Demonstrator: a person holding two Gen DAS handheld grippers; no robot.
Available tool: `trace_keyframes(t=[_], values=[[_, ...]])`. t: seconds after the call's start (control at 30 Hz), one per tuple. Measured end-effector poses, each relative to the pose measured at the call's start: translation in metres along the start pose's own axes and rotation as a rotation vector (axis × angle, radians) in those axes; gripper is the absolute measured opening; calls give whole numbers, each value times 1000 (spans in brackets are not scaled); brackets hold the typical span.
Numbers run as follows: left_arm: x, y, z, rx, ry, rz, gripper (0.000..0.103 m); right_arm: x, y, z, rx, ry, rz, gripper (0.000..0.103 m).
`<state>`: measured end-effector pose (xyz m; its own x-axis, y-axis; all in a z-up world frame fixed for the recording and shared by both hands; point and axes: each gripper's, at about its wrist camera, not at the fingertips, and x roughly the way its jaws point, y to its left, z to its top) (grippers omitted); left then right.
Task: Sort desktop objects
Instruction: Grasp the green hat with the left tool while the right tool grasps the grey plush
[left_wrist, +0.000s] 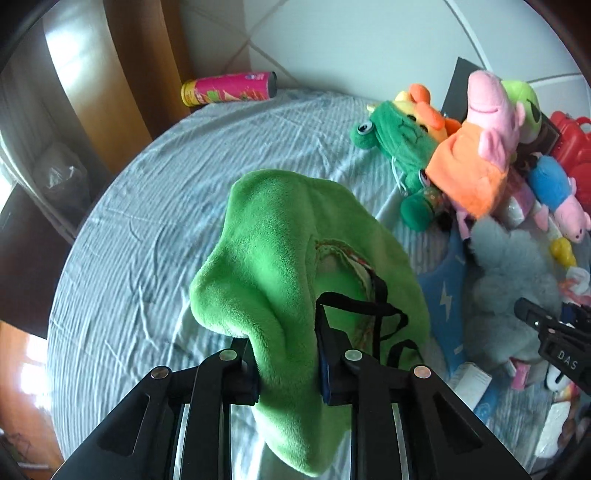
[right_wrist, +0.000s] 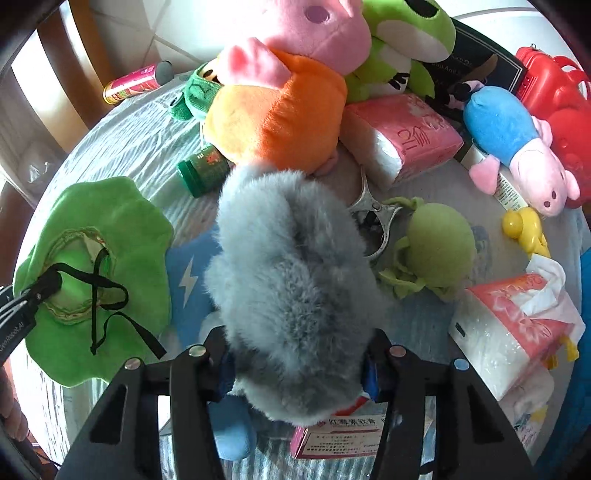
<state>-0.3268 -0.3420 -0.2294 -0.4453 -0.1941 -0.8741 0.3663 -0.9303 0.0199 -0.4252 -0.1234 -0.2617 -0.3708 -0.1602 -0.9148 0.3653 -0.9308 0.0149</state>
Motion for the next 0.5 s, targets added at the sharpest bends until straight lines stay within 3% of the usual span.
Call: trace_keyframes(t=[0.1, 0.13, 0.23, 0.4, 0.43, 0.5], values=[[-22, -1, 3, 5, -47, -10, 21, -23, 2, -3, -8, -43, 17, 37], [-30, -4, 1, 10, -58, -13, 21, -30, 2, -4, -13, -55, 22, 25], [-48, -9, -4, 23, -77, -21, 21, -50, 3, -7, -18, -86, 36, 22], [-37, -2, -15, 16, -37, 4, 21, -55, 2, -8, 13, -89, 39, 23], [-32, -1, -19, 12, -24, 15, 21, -55, 2, -8, 18, -88, 38, 27], [-21, 2, -22, 4, -2, 30, 21, -56, 2, -9, 30, -87, 35, 51]])
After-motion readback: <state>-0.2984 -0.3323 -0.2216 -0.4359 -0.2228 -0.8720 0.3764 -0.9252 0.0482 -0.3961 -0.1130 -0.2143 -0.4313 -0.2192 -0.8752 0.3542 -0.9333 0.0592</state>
